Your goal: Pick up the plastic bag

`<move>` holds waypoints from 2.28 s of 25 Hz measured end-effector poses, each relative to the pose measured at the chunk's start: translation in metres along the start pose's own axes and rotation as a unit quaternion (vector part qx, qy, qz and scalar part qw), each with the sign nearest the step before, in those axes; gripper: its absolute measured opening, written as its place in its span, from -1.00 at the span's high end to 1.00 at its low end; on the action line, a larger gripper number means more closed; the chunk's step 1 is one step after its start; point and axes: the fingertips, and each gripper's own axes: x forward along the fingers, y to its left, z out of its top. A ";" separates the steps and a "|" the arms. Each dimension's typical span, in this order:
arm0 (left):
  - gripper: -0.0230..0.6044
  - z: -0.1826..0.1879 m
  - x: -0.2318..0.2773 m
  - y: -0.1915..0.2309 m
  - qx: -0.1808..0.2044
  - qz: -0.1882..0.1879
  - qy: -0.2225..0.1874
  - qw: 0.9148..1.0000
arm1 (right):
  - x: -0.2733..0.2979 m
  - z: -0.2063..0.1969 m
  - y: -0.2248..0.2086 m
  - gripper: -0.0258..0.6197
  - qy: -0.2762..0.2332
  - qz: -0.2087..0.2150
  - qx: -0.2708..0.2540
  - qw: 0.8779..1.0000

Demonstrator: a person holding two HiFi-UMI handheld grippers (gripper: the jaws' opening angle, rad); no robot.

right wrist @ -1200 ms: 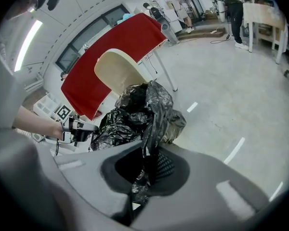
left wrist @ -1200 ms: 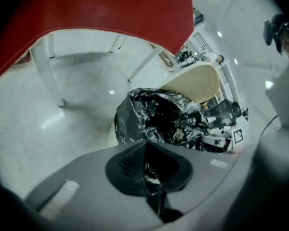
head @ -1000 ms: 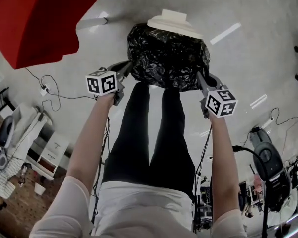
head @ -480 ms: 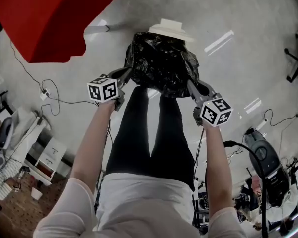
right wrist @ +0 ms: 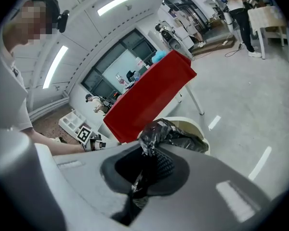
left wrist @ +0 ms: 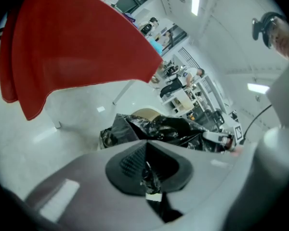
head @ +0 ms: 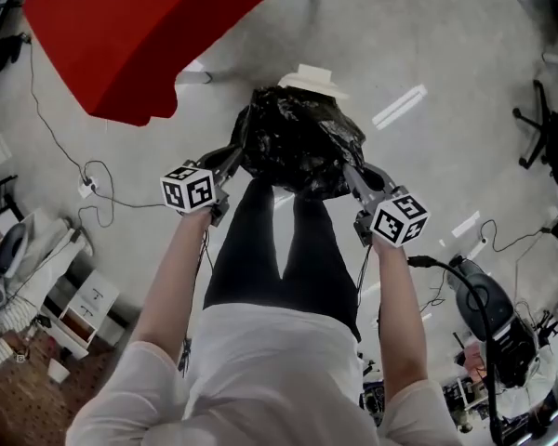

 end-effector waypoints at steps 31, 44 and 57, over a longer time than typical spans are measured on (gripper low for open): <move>0.91 0.024 -0.210 -0.210 0.043 -0.012 -0.136 0.990 | -0.186 0.079 0.147 0.92 -0.066 0.029 -0.057 0.996; 0.91 0.010 -0.284 -0.234 0.120 -0.059 -0.127 0.983 | -0.232 0.043 0.217 0.92 -0.126 -0.035 -0.081 0.988; 0.91 -0.026 -0.362 -0.253 0.185 -0.123 -0.113 0.968 | -0.266 -0.013 0.293 0.92 -0.189 -0.079 -0.077 0.976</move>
